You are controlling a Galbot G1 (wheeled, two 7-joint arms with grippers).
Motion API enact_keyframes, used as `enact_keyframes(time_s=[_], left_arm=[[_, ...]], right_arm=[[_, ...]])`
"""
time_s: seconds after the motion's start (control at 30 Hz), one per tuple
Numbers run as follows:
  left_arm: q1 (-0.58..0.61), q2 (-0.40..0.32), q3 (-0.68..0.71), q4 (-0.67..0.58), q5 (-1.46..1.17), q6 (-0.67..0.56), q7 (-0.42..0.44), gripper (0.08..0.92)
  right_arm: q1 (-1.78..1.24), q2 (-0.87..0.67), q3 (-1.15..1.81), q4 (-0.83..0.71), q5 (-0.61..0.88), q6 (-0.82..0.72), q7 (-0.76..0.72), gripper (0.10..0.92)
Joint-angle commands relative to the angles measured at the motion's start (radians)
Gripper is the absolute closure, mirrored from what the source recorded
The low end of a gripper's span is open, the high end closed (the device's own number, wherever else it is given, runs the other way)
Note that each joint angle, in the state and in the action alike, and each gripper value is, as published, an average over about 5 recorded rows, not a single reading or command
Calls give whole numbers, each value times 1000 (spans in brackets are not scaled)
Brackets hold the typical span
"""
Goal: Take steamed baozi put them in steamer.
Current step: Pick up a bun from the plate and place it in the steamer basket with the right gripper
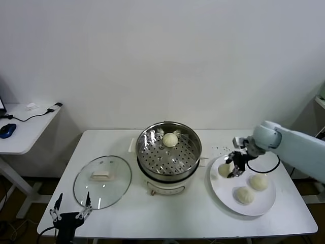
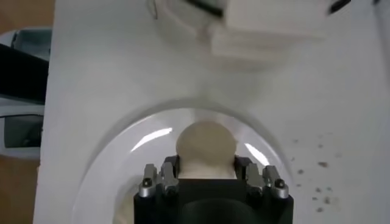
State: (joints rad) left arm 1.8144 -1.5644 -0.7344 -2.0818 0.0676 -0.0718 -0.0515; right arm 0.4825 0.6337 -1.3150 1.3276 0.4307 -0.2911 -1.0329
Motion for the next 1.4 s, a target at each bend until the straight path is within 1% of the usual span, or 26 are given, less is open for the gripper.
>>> enact_keyframes(time_s=[0.03,0.13,0.3,0.5,0.63,0.83,1.03,1.4], left_arm=[[5,9,10,-7,4,6,3,177],[10,17,15,-15,7,10,5,177],[14,21,25,-23,7,12,6,177],[-3,18,43,-29,30,27,9,177],[-3,16,41,-25,34,24,12,177],[-9,16,39,-25,46,20,18,177],[-7,20,33,-11,44,11,18,177],[-13,25,29,7,39,5,18,177]], right_arm=[[494,68,-337,0,228,26,-15,429],[575,164,-370,-16,313,16,-10,430],[574,324,-336,-27,437,-36,31,426],[451,511,-258,-76,481,-110,105,431],[385,602,-257,-81,490,-143,150,428],[294,693,-286,-77,491,-186,217,423],[214,772,-285,-120,496,-239,270,423],[124,806,-298,-172,467,-268,290,423]])
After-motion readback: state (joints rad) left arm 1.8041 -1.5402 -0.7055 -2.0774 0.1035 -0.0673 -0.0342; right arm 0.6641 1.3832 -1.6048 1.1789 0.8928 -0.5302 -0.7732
